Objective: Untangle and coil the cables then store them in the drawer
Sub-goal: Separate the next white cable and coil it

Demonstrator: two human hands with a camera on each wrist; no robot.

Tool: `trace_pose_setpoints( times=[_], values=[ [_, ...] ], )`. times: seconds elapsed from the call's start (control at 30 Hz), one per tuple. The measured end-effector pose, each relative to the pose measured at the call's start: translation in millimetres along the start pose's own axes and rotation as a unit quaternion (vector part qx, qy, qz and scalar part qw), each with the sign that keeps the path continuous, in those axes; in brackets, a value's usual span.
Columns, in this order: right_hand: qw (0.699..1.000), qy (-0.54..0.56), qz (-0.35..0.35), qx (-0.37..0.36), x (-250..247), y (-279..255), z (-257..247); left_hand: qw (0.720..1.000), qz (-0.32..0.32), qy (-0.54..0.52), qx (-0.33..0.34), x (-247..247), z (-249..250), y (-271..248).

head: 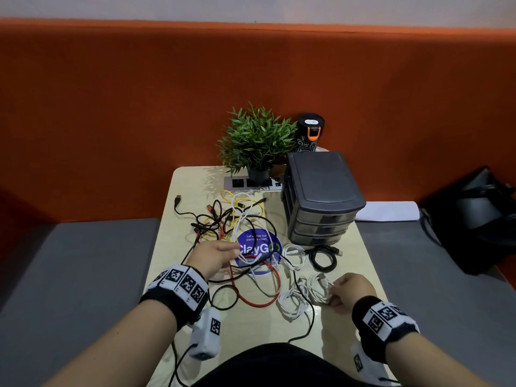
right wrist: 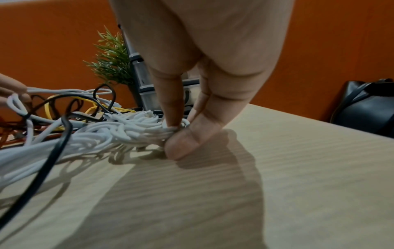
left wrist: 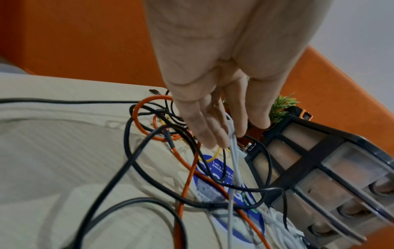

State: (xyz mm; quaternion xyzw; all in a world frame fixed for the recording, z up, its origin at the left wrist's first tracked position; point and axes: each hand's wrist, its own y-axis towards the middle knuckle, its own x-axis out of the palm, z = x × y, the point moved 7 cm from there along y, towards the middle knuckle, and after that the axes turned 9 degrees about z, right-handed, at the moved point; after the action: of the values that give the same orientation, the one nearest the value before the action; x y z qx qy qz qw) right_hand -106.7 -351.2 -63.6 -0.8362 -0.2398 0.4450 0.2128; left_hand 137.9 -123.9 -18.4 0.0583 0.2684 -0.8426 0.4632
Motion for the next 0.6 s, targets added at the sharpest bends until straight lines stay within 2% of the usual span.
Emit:
trace_pose_setpoints(
  times=[0.13,0.23,0.3,0.37,0.43,0.47,0.6],
  values=[
    [0.999,-0.017,0.037,-0.035,-11.0,-0.3,-7.7,0.991,0.083,-0.102,-0.003,-14.6,8.0,-8.6],
    [0.984,-0.099,0.086,-0.116,-28.2,-10.8,-33.7,0.984,0.091,-0.154,0.012,-15.7,19.9,-15.1],
    [0.979,-0.091,0.071,-0.170,-27.8,-24.2,-57.0,0.982,0.079,-0.168,0.034,-16.8,28.7,-17.9],
    [0.974,-0.035,0.014,-0.223,-17.8,-44.8,-84.1,0.983,0.054,-0.165,0.061,-16.6,39.2,-23.0],
    [0.959,0.026,-0.058,-0.275,-4.0,-70.5,-109.3,0.981,0.030,-0.167,0.090,-17.1,51.9,-30.9],
    [0.950,0.030,-0.071,-0.302,0.3,-84.0,-121.3,0.980,0.020,-0.170,0.104,-18.0,58.7,-35.8],
    [0.921,0.032,-0.042,-0.385,-0.7,-121.3,-159.9,0.971,0.014,-0.171,0.167,-30.3,86.0,-58.1]
  ],
)
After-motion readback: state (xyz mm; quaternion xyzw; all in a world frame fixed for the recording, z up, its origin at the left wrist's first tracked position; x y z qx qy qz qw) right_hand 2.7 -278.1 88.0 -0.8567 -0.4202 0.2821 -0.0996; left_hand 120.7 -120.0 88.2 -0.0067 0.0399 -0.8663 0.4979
